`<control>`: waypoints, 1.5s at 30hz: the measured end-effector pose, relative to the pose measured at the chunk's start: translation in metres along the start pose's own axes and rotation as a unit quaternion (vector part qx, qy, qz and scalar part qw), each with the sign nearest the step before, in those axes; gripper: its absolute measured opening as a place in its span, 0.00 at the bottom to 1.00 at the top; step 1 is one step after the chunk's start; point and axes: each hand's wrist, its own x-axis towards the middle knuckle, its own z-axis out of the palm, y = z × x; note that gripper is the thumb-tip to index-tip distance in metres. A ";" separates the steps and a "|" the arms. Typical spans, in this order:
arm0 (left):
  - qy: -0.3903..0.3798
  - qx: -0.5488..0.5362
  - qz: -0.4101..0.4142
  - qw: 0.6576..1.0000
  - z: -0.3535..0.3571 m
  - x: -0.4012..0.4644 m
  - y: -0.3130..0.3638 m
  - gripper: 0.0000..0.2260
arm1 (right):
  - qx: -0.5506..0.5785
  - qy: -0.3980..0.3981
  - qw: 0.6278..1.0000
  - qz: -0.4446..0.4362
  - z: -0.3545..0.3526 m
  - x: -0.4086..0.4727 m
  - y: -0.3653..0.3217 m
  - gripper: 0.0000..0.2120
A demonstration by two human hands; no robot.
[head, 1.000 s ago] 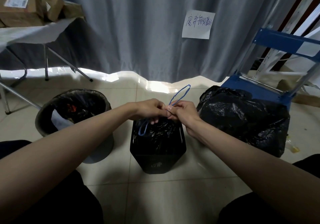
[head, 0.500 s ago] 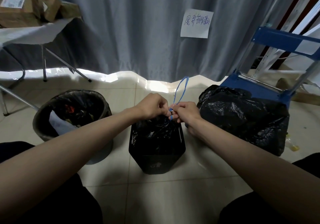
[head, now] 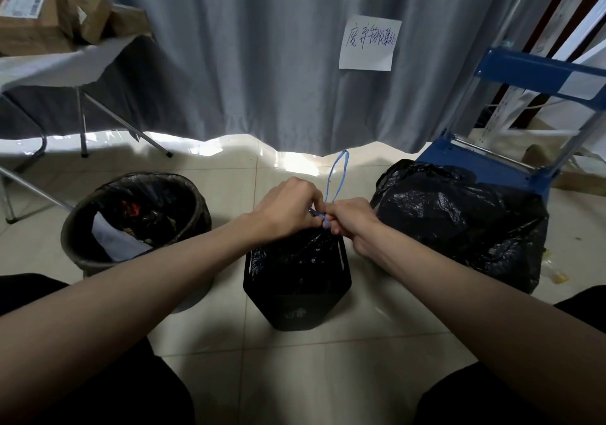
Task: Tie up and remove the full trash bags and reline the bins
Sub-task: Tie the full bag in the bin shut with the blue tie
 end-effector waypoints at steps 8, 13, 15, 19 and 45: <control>-0.014 -0.041 0.027 0.999 0.000 -0.001 -0.003 0.03 | -0.016 -0.022 1.000 0.001 -0.002 -0.001 0.000 0.03; -0.050 -0.127 -0.019 0.990 -0.010 -0.001 -0.008 0.06 | 0.048 -0.074 0.996 -0.032 -0.003 -0.009 -0.005 0.10; -0.064 -0.187 -0.054 0.979 -0.015 -0.002 -0.013 0.07 | 0.044 -0.119 0.991 -0.047 -0.003 -0.012 -0.004 0.18; -0.094 -0.239 -0.096 0.962 -0.016 -0.005 -0.020 0.05 | -0.047 -0.169 0.979 -0.104 -0.001 -0.013 0.003 0.21; -0.220 -0.348 -0.250 0.876 -0.008 0.006 -0.027 0.03 | -0.183 0.000 0.950 -0.252 0.000 -0.021 0.019 0.10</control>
